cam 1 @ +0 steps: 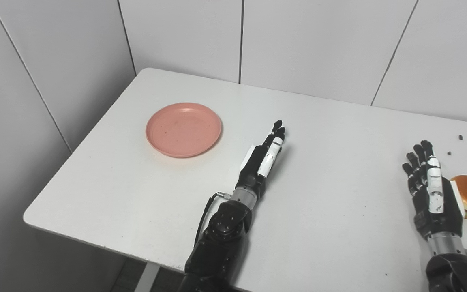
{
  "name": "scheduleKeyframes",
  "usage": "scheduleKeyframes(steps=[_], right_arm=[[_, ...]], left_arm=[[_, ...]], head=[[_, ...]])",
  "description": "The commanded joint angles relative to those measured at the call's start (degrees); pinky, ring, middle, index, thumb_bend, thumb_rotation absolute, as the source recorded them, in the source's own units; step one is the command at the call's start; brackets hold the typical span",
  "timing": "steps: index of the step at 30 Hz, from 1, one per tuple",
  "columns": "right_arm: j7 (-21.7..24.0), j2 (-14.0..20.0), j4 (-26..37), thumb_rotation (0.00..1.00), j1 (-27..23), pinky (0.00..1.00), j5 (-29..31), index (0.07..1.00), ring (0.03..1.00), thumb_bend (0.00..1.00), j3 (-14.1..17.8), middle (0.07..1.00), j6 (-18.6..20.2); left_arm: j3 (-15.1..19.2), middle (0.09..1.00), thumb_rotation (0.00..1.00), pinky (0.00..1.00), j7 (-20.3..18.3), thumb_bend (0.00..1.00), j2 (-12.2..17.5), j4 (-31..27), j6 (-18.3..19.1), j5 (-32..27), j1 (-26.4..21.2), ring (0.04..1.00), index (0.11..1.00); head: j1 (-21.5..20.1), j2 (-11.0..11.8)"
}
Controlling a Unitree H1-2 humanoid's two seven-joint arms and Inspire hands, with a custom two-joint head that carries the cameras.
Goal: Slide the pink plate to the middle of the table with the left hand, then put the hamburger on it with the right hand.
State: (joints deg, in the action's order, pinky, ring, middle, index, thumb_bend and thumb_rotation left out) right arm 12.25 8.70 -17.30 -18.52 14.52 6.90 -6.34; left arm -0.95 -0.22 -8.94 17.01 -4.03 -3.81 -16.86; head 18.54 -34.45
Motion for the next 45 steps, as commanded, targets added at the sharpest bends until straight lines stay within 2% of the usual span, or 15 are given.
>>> scheduleKeyframes(steps=[1,8,11,16,20,24,29,33,45], right_arm=[[0.0,0.0,0.0,0.92,0.7,1.00,-0.1,1.000,1.000,0.56,0.1,1.000,-1.3],[-0.2,-0.3,-0.5,0.92,0.3,1.00,-0.6,1.000,1.000,0.57,0.1,1.000,-1.7],[-0.5,-0.4,-0.5,0.93,0.4,1.00,-0.8,1.000,1.000,0.55,0.1,1.000,-1.8],[-0.2,-0.2,-0.2,0.95,0.6,1.00,-0.8,1.000,1.000,0.53,-0.1,1.000,-1.9],[-1.0,-0.3,0.0,0.95,0.6,1.00,-1.5,1.000,0.999,0.54,-0.2,1.000,-1.8],[-1.1,-0.6,-0.2,0.95,0.6,1.00,-1.5,1.000,0.998,0.54,-0.1,1.000,-2.2],[-1.1,-0.5,0.1,0.95,0.7,1.00,-1.9,1.000,0.999,0.55,-0.3,1.000,-2.0],[-0.9,-0.5,0.5,0.96,0.9,1.00,-1.7,1.000,1.000,0.55,-0.4,1.000,-1.7],[-1.4,-0.7,0.1,0.91,0.6,1.00,-1.3,1.000,0.998,0.57,-0.2,1.000,-1.5]], left_arm=[[0.6,1.000,1.00,1.00,-0.7,0.40,0.0,-3.7,0.9,-1.9,-1.8,1.000,1.000],[2.2,0.997,1.00,1.00,-0.3,0.51,2.7,-11.1,6.2,-3.2,-3.7,0.999,0.996],[4.0,0.963,1.00,1.00,0.4,0.52,3.9,-12.7,8.1,-4.0,-5.6,0.967,0.957],[6.5,0.920,1.00,0.95,0.6,0.53,6.1,-12.7,8.2,-5.0,-7.5,0.929,0.909],[8.3,0.862,1.00,0.87,2.0,0.55,7.4,-12.9,8.3,-4.9,-8.4,0.871,0.850],[10.8,0.838,1.00,0.83,1.5,0.55,9.9,-12.0,7.4,-6.9,-9.6,0.845,0.822],[13.1,0.772,1.00,0.76,4.4,0.58,10.9,-12.0,8.6,-6.3,-10.9,0.772,0.755],[14.6,0.746,1.00,0.71,4.9,0.57,13.5,-10.3,8.1,-5.9,-12.0,0.744,0.731],[18.6,0.720,1.00,0.71,6.8,0.56,20.8,-1.4,3.9,-5.8,-14.0,0.725,0.698]], head=[[0.0,0.1],[0.1,0.4],[0.0,0.6],[-0.1,0.5],[-0.1,0.4],[-0.1,0.5],[-0.1,0.5],[-0.1,0.5],[-0.2,0.6]])
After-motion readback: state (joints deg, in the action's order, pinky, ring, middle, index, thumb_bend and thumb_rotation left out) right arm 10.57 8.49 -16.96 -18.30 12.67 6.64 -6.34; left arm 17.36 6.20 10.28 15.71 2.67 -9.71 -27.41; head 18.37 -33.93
